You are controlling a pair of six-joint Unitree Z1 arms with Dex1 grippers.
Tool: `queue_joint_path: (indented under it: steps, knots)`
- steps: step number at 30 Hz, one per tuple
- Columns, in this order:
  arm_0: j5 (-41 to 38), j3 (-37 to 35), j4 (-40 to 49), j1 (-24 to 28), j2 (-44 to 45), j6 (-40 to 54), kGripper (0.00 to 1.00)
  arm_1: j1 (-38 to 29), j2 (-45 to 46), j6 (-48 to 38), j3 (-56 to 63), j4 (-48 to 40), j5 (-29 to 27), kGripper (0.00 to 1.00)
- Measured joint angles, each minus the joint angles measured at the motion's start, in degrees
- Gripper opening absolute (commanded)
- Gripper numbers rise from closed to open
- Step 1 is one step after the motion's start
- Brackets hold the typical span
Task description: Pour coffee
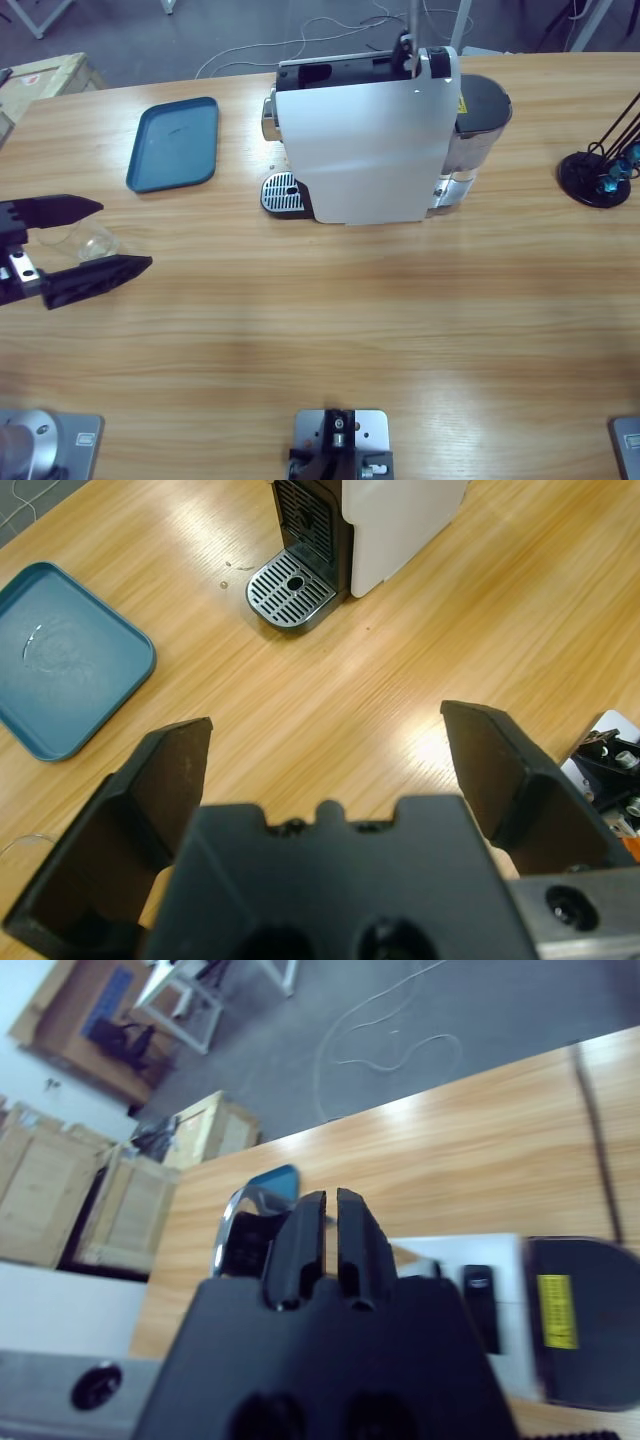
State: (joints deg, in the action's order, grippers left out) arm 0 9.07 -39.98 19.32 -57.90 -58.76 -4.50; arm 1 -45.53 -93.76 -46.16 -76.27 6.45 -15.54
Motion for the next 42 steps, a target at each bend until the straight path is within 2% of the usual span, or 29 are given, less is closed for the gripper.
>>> queue_joint_path:
  steps: [6, 15, 23, 34, 35, 36, 37, 40, 42]
  knots:
    - [0.0, 0.0, 0.0, 0.0, 0.0, 0.0, 0.991, -4.9, -2.9, 0.1, -1.1, -3.9, 0.3, 0.000]
    - [0.0, -0.3, 1.4, 0.0, 0.3, 0.0, 0.991, -6.2, -9.0, 1.9, -3.4, -4.9, 0.6, 0.000]
    - [0.0, -1.0, 2.4, 0.0, 0.4, -0.2, 0.991, -8.3, -14.9, 3.1, -3.1, -5.3, 3.9, 0.000]
    - [0.0, -1.1, 2.8, 0.0, 0.4, -0.2, 0.992, -9.6, -16.3, 3.0, -5.9, 2.7, 4.3, 0.000]
    - [0.0, -1.1, 2.9, 0.0, 0.4, -0.2, 0.994, -9.6, -16.3, 3.0, -6.1, 2.9, 4.3, 0.572]
    - [0.0, -1.1, 3.0, 0.0, 0.4, -0.2, 0.995, -9.6, -16.3, 3.6, -6.1, 2.9, 4.0, 0.946]
    - [0.0, -1.2, 3.0, 0.0, 0.4, -0.2, 0.996, -9.6, -16.3, 5.2, -6.2, 2.9, 3.8, 1.000]
    - [0.1, -1.6, 3.1, 0.0, 0.4, -0.2, 0.996, -9.7, -15.2, 13.2, -6.2, 4.2, 2.7, 1.000]
    - [2.4, -1.6, 3.1, 0.0, 0.4, -1.7, 0.996, -10.2, -12.9, 19.0, -5.8, 7.6, -0.3, 1.000]
